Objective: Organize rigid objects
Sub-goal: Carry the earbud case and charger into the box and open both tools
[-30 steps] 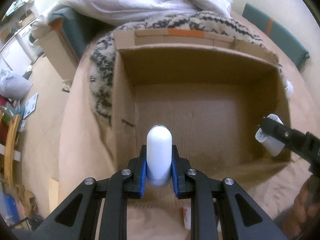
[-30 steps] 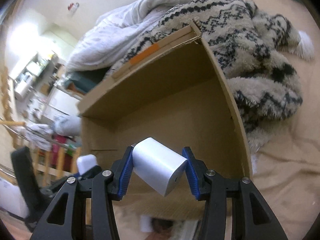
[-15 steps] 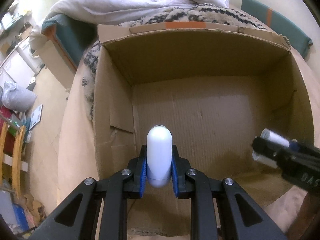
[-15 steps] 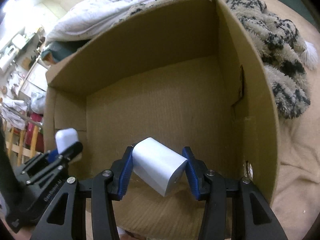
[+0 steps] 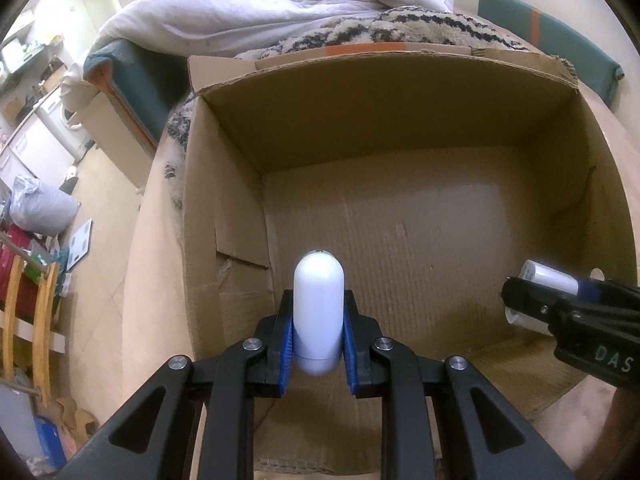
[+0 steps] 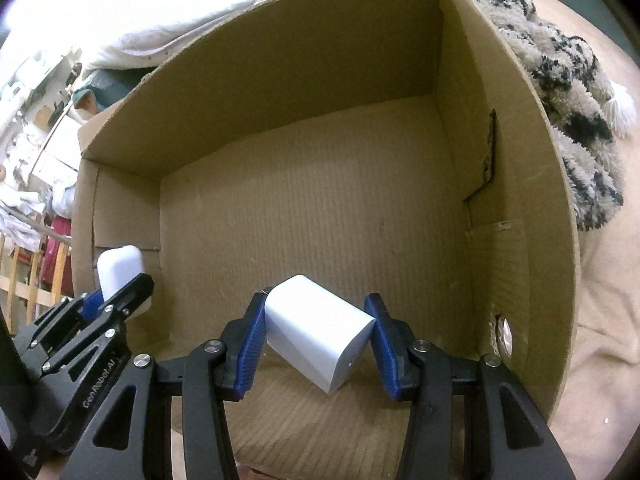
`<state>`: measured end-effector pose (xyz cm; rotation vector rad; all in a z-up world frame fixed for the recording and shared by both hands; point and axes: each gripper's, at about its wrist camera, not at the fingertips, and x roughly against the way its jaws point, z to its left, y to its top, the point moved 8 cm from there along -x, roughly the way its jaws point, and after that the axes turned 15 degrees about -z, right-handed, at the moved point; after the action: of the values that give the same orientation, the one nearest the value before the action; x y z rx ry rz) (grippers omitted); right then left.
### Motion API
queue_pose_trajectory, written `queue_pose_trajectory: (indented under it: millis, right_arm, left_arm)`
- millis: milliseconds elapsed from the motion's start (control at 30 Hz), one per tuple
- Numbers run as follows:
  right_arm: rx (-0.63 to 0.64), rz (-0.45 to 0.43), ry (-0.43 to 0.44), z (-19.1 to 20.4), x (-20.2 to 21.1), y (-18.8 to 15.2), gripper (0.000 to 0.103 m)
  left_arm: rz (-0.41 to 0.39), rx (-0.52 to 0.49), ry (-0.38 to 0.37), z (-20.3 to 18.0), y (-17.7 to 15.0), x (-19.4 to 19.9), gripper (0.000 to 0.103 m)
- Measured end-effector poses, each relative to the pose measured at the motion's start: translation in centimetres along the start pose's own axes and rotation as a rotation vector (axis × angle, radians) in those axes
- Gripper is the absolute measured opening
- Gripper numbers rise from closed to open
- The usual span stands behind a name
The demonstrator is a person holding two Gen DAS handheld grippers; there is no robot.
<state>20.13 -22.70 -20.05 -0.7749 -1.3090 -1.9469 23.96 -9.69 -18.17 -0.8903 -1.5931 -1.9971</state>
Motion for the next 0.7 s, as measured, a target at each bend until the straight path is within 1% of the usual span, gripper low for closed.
queue_pose_trajectory:
  millis: [133, 300, 333, 367, 433, 467, 500, 533, 567, 600, 633, 667, 700]
  right_arm:
    - [-0.003, -0.004, 0.002, 0.3, -0.1, 0.2, 0.051]
    - [-0.046, -0.025, 0.009, 0.0, 0.1, 0.5, 0.052]
    - [-0.053, -0.028, 0.015, 0.0, 0.1, 0.6, 0.053]
    - [-0.058, -0.032, 0.019, 0.0, 0.2, 0.7, 0.058]
    - [-0.067, -0.044, 0.037, 0.2, 0.5, 0.9, 0.063]
    - [-0.067, -0.052, 0.046, 0.4, 0.7, 1.1, 0.068]
    - [-0.067, -0.057, 0.058, 0.6, 0.7, 1.2, 0.071]
    - [-0.068, -0.061, 0.075, 0.9, 0.9, 1.3, 0.08]
    - [-0.071, -0.064, 0.096, 1.3, 1.1, 1.2, 0.087]
    - [-0.073, -0.069, 0.11, 1.5, 1.3, 1.3, 0.091]
    - [-0.075, -0.081, 0.124, 1.8, 1.6, 1.4, 0.096]
    - [-0.073, -0.096, 0.131, 2.3, 2.0, 1.4, 0.099]
    - [-0.069, -0.108, 0.135, 2.5, 2.2, 1.5, 0.1]
  left_arm:
    - [0.008, -0.008, 0.009, 0.0, -0.2, -0.1, 0.019]
    - [0.013, 0.002, 0.004, 0.0, -0.2, 0.0, 0.019]
    - [0.022, 0.007, 0.0, 0.0, -0.3, -0.1, 0.019]
    - [0.023, 0.011, -0.002, 0.0, -0.4, 0.0, 0.019]
    - [0.026, 0.008, -0.014, -0.2, -0.4, 0.1, 0.023]
    - [0.027, 0.006, -0.021, -0.3, -0.4, 0.2, 0.031]
    - [0.025, 0.002, -0.028, -0.5, -0.3, 0.3, 0.043]
    - [0.019, 0.002, -0.03, -0.6, -0.2, 0.6, 0.052]
    - [0.012, 0.008, -0.031, -0.6, -0.1, 0.8, 0.066]
    - [0.002, 0.03, -0.051, -0.7, 0.0, 1.2, 0.07]
    - [0.002, 0.045, -0.058, -0.8, 0.0, 1.3, 0.071]
    - [0.006, 0.063, -0.065, -0.8, 0.0, 1.4, 0.073]
    - [0.013, 0.082, -0.074, -0.7, 0.0, 1.5, 0.073]
